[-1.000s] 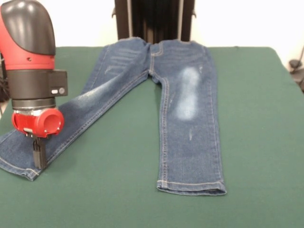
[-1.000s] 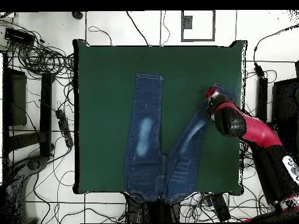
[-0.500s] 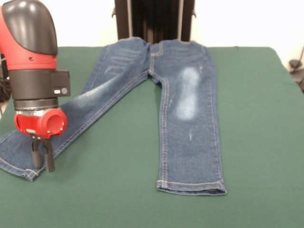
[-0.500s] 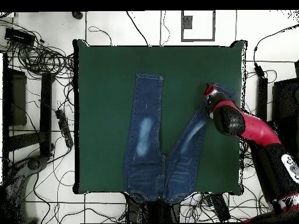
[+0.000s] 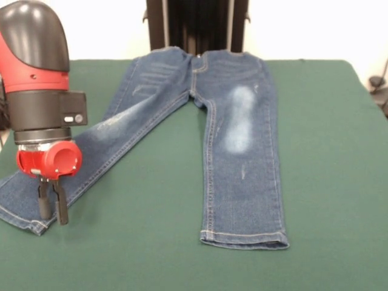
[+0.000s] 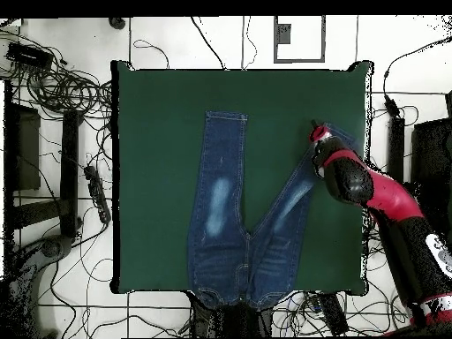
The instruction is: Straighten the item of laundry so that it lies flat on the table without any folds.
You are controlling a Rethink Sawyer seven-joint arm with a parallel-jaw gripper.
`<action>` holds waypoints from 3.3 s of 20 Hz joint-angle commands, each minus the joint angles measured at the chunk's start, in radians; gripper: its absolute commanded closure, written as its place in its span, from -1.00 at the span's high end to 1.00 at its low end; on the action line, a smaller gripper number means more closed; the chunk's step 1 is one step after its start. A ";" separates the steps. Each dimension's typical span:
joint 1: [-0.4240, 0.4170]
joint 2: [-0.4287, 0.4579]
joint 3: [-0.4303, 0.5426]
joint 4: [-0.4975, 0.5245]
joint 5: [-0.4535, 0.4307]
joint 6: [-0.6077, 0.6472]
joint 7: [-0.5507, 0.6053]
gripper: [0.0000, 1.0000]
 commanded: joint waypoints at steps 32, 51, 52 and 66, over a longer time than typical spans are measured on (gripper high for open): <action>0.163 0.247 -0.033 -0.117 0.087 -0.080 0.133 1.00; 0.134 0.240 0.007 -0.092 0.060 -0.049 0.014 1.00; 0.132 0.244 0.012 -0.093 0.060 -0.049 0.012 1.00; 0.263 0.048 -0.155 0.028 0.183 -0.065 0.183 1.00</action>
